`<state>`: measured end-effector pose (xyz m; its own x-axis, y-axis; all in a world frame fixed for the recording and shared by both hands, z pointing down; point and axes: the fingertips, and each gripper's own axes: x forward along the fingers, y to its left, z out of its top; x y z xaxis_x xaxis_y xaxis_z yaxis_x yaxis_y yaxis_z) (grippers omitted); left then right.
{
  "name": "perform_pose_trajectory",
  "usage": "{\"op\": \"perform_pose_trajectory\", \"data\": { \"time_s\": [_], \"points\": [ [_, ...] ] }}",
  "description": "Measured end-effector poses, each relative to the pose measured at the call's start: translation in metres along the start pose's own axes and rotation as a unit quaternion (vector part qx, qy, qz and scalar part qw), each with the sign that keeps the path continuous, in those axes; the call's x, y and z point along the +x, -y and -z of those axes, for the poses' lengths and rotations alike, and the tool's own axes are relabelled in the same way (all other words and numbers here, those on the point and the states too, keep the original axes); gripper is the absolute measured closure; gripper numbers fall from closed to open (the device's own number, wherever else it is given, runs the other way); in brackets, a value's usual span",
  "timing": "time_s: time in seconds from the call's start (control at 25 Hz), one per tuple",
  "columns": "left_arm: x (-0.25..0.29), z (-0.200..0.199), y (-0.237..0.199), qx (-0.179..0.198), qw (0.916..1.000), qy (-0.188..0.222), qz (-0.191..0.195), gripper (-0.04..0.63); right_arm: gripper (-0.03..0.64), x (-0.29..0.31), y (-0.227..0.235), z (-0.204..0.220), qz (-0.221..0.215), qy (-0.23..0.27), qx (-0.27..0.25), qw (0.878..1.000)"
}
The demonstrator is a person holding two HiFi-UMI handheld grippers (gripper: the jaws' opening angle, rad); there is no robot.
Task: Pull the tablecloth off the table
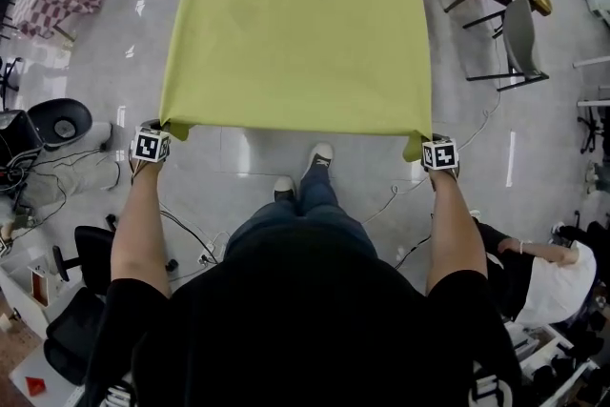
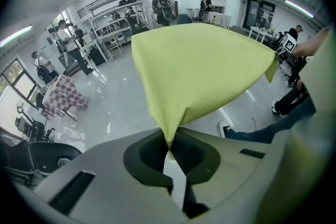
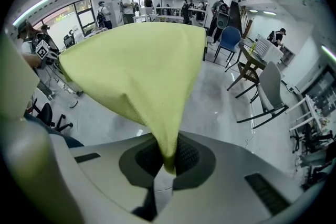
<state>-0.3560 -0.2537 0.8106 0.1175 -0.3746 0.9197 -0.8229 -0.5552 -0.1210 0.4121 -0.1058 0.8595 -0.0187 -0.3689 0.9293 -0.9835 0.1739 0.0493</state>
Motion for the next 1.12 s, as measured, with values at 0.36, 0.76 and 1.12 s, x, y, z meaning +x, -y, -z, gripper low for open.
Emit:
{"op": "perform_pose_trajectory", "data": {
  "time_s": [0.36, 0.76, 1.12],
  "points": [
    [-0.041, 0.053, 0.017, 0.012, 0.9994, 0.014, 0.028, 0.569, 0.598, -0.05, -0.029, 0.044, 0.026, 0.006, 0.045, 0.999],
    [-0.079, 0.095, 0.035, 0.015, 0.9988, 0.025, 0.039, 0.569, 0.598, -0.09, -0.05, 0.085, 0.035, 0.022, 0.069, 0.997],
    [-0.121, 0.137, 0.075, -0.002, 0.9993, 0.033, 0.018, 0.569, 0.598, -0.115, -0.057, 0.144, 0.019, 0.046, 0.074, 0.996]
  ]
}}
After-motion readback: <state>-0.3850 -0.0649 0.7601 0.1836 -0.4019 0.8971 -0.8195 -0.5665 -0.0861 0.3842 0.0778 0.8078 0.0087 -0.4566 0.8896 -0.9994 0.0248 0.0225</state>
